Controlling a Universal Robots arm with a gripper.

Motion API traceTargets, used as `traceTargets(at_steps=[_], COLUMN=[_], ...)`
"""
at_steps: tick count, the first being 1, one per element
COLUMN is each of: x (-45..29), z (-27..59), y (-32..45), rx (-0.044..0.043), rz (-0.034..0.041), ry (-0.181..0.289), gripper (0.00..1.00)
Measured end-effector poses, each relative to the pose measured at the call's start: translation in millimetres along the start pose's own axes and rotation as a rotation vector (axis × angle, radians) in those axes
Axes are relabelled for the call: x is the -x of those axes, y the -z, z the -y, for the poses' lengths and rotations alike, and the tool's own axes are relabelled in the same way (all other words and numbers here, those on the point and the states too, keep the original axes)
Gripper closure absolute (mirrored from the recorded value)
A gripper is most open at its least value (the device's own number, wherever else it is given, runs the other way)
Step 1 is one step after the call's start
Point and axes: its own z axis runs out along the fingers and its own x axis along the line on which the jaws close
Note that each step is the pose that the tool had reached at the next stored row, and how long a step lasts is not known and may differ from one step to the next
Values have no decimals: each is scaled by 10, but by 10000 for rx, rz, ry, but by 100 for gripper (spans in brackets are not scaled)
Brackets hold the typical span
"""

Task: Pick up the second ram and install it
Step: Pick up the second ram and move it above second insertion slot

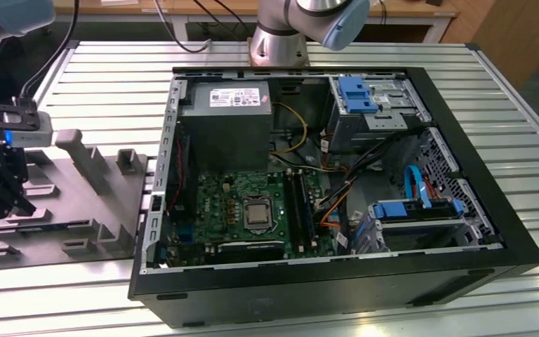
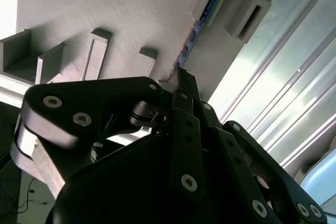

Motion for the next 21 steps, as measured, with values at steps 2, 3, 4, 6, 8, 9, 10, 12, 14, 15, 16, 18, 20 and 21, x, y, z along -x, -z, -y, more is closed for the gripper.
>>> traceTargets(at_steps=[2, 3, 4, 6, 8, 9, 10, 12, 14, 15, 16, 18, 20, 21], x=[1, 1, 1, -1, -4, -8, -15, -25, -27, -27, -28, -30, -35, -35], z=[12, 14, 16, 18, 19, 20, 21, 21, 21, 21, 22, 22, 23, 23], y=[-13, -22, -31, -51, -68, -74, -80, -87, -94, -100, -106, -119, -133, -143], rx=[-3, -4, -2, -3, -1, -1, -1, 0, 4, 7, 10, 17, 18, 17], rz=[3, 4, 2, 2, 1, 0, 1, 0, -3, -4, -6, -11, -11, -10], ry=[0, -2, -1, 2, 5, 13, 21, 49, 214, 345, 467, 670, 722, 728], gripper=[90, 90, 90, 90, 90, 90, 90, 90, 90, 90, 90, 90, 90, 90])
